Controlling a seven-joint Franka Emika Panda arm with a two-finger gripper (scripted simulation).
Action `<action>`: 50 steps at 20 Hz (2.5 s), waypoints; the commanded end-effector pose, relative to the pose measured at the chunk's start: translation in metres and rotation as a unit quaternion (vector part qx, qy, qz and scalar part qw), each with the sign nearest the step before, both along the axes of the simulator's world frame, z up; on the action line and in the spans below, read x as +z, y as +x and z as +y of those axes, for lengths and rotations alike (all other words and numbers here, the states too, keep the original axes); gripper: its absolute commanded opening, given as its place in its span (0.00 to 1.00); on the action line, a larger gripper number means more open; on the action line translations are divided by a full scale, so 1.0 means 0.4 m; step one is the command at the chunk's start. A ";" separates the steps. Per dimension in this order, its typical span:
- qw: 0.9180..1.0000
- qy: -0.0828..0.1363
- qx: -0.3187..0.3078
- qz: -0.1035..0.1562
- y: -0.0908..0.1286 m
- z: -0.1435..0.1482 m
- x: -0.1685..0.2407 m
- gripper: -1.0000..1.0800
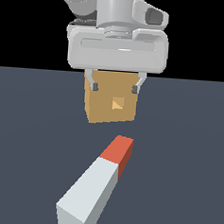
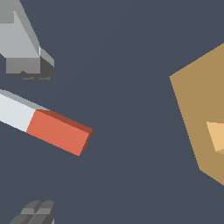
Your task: Insert the peg into the horizontal hole in a box.
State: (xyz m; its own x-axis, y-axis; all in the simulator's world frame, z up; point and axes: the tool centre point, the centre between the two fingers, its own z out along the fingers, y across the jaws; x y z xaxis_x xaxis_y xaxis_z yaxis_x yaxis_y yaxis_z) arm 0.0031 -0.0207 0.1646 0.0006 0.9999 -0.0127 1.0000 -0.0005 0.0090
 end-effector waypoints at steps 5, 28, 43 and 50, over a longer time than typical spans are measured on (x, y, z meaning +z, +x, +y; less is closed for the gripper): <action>1.000 0.000 -0.013 0.000 0.001 -0.022 -0.014 0.96; 0.979 0.006 -0.206 0.004 -0.060 -0.347 -0.239 0.96; 0.978 0.007 -0.208 0.003 -0.060 -0.348 -0.359 0.96; 0.978 0.007 -0.208 0.003 -0.060 -0.348 -0.359 0.00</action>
State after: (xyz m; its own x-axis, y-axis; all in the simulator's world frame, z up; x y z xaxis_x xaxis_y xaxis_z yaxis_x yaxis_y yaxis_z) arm -0.0209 -0.1600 0.0213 0.4069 0.9135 -0.0004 0.9135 -0.4070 -0.0001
